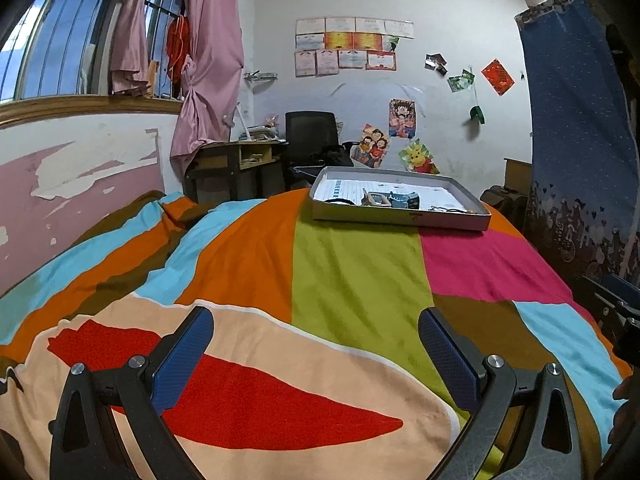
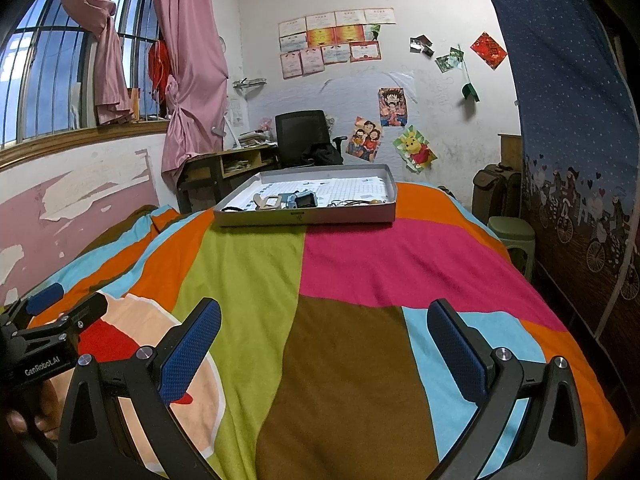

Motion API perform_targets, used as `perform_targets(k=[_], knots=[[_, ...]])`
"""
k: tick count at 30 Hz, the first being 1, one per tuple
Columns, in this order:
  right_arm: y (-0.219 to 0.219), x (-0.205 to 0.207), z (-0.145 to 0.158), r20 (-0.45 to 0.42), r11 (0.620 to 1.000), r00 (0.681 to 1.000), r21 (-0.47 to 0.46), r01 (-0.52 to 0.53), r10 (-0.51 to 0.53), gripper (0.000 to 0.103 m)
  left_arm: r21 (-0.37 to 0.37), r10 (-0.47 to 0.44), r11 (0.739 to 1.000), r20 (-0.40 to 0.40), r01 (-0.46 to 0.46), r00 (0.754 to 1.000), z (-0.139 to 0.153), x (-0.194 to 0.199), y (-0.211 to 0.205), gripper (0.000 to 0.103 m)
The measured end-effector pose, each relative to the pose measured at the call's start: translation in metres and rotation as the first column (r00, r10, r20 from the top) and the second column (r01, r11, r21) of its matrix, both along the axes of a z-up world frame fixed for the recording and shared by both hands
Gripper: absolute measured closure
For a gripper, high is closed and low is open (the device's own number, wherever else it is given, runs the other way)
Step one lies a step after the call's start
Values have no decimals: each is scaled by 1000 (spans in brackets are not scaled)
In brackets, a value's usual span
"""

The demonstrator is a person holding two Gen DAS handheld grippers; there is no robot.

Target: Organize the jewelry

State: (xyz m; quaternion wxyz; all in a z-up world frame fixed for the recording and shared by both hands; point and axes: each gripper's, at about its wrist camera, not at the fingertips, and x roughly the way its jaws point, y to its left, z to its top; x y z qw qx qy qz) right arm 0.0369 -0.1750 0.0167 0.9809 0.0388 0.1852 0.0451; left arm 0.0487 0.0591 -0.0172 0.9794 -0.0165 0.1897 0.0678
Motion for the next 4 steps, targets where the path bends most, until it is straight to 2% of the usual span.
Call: perform_targets(k=[4], knots=[[1, -1, -1, 0, 1000, 1000, 0, -1, 1, 1, -9, 4, 1000, -6, -4, 1000, -1, 1, 5, 0]])
